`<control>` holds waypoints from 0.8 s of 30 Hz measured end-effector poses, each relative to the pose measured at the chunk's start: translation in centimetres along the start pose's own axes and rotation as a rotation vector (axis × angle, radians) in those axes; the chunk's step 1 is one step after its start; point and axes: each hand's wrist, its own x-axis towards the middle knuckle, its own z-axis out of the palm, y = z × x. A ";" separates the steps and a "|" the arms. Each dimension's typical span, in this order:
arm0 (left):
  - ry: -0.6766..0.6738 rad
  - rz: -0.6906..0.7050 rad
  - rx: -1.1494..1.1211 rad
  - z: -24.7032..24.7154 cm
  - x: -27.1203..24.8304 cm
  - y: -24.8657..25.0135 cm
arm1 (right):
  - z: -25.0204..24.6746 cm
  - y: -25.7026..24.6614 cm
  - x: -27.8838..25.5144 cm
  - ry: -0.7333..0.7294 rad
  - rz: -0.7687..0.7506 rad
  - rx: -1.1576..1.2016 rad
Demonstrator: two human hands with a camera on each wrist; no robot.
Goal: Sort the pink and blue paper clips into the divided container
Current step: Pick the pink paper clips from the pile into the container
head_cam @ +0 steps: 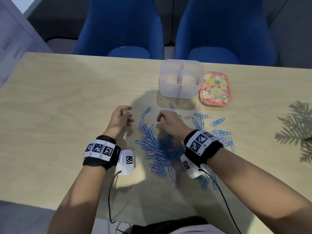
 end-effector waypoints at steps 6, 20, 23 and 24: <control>-0.157 0.127 0.346 -0.1 -2.1 -2.0 | 1.8 0.0 -0.3 -0.100 -0.147 -0.355; -0.155 0.317 0.671 0.4 -3.2 -3.5 | 3.7 -1.4 0.6 -0.015 -0.030 -0.308; -0.151 0.323 0.709 0.3 -3.2 -3.5 | 3.1 -0.5 0.8 0.003 0.055 -0.212; -0.153 0.324 0.724 0.3 -3.1 -3.5 | 2.5 0.1 0.9 0.026 0.086 -0.165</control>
